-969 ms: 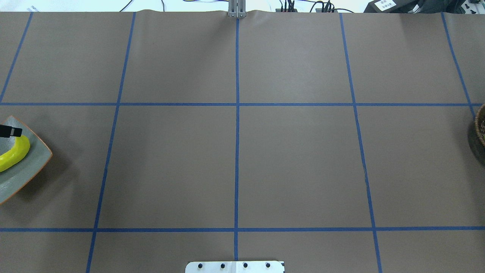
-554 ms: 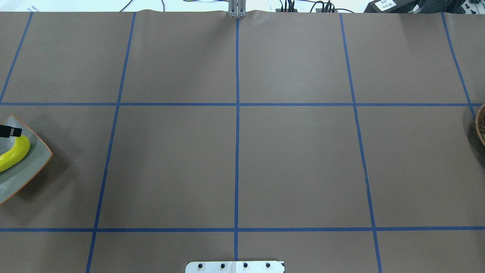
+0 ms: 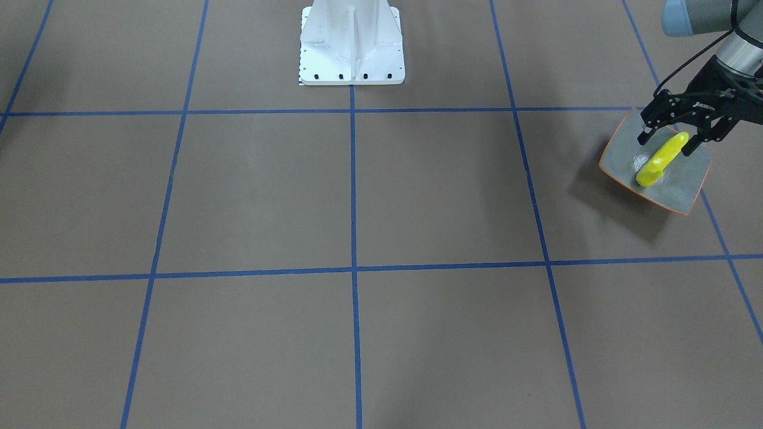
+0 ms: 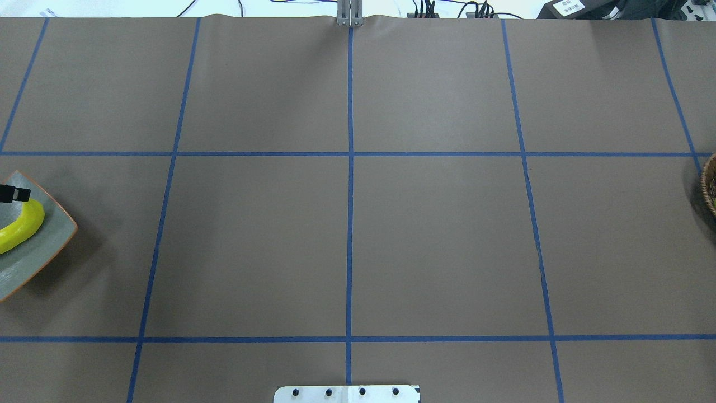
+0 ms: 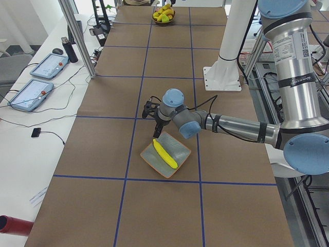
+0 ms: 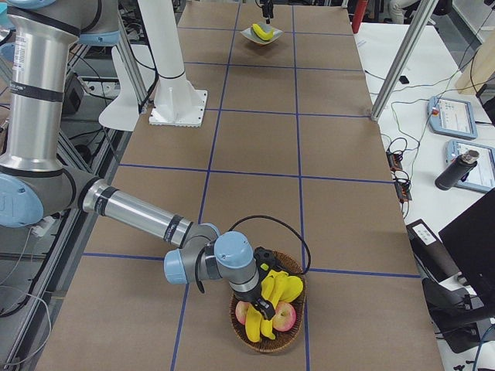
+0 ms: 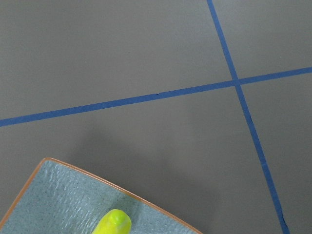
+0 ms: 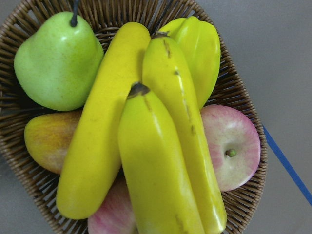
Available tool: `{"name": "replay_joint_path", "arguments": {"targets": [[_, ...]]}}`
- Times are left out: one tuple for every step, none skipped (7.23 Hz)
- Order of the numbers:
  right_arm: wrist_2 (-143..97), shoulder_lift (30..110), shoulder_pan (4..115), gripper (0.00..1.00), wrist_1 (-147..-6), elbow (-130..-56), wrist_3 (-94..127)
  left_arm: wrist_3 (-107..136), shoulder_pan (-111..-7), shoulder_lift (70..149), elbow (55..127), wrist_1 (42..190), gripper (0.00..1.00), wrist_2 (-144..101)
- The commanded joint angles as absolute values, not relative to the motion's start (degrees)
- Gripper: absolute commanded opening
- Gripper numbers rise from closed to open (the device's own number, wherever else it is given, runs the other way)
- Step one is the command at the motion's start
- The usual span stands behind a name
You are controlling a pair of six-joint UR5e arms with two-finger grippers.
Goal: Transfer all bananas from basket to plate
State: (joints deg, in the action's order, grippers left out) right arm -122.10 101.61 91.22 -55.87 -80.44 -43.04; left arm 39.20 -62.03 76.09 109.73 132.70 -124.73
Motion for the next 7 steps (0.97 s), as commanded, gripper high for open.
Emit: {"name": "replay_joint_path", "arguments": {"targets": [[-120.94,101.60,91.14,0.80,-55.90,-80.07,-42.98,39.20,-62.05,76.03,109.69,132.71,1.00,-124.72],[-120.76,101.51,91.06,0.80,-55.99,-79.89,-42.80,39.20,-62.05,76.03,109.69,132.71,1.00,-124.72],[-120.76,101.51,91.05,0.80,-55.99,-79.72,-42.72,39.20,-62.05,76.03,109.69,132.71,1.00,-124.72],[-120.76,101.43,90.79,0.80,-56.07,-79.46,-42.45,39.20,-62.05,76.03,109.69,132.71,1.00,-124.80],[-120.67,101.25,90.62,0.79,-56.16,-79.28,-42.36,39.20,-62.05,76.11,109.60,132.71,1.00,-124.80],[-120.67,101.25,90.35,0.77,-56.25,-79.28,-41.23,39.20,-62.05,76.11,109.60,132.71,1.00,-124.80],[-120.76,101.25,90.18,0.75,-56.25,-79.19,-40.61,39.20,-61.96,76.11,109.51,132.71,1.00,-124.80]]}}
